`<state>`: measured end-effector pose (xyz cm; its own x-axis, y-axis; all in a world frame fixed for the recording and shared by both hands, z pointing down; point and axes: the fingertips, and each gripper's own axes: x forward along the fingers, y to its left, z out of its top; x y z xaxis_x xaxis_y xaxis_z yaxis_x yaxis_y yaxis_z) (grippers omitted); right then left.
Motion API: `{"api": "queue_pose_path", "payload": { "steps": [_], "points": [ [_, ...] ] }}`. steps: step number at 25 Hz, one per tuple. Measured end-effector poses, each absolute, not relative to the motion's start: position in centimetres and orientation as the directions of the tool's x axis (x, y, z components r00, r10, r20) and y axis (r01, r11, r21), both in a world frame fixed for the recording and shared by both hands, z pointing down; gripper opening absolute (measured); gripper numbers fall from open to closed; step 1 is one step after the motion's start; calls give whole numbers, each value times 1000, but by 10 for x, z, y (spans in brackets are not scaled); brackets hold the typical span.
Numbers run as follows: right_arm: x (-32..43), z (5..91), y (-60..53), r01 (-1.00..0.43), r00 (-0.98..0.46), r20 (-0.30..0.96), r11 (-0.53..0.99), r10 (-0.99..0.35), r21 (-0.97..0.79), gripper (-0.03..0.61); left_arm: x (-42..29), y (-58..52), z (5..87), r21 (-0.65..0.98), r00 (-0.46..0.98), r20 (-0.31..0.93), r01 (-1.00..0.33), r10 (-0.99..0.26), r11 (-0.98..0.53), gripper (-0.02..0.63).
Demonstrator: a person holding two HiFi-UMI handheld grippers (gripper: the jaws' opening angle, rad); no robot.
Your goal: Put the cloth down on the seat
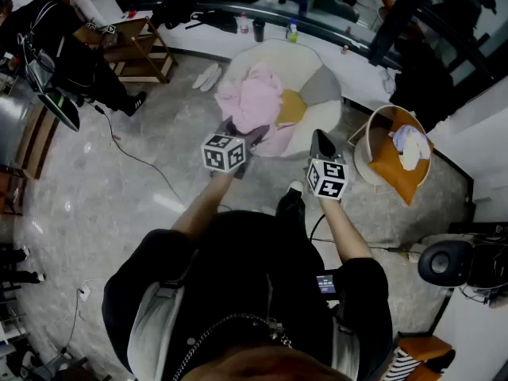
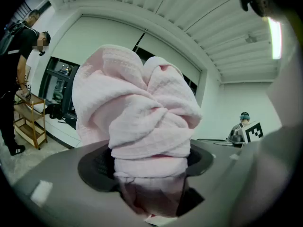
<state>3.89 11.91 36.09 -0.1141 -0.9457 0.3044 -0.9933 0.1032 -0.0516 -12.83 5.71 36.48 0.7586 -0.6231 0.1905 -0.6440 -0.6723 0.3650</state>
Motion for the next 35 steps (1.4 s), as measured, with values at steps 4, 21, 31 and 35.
{"api": "queue_pose_path", "payload": {
  "steps": [4, 21, 31, 35],
  "points": [
    [32, 362, 115, -993, -120, 305, 111, -945, -49, 0, -134, 54, 367, 362, 757, 198, -647, -623, -671, 359],
    [35, 360, 114, -992, -118, 278, 99, -953, -84, 2, -131, 53, 371, 355, 760, 211, -646, -615, -676, 359],
    [38, 360, 113, -991, -112, 277, 88, -954, -99, 2, -129, 53, 374, 350, 764, 218, -642, -607, -682, 359],
    [41, 360, 113, -991, -109, 282, 83, -953, -103, 2, -127, 52, 375, 352, 766, 226, -640, -602, -683, 359]
  ]
}}
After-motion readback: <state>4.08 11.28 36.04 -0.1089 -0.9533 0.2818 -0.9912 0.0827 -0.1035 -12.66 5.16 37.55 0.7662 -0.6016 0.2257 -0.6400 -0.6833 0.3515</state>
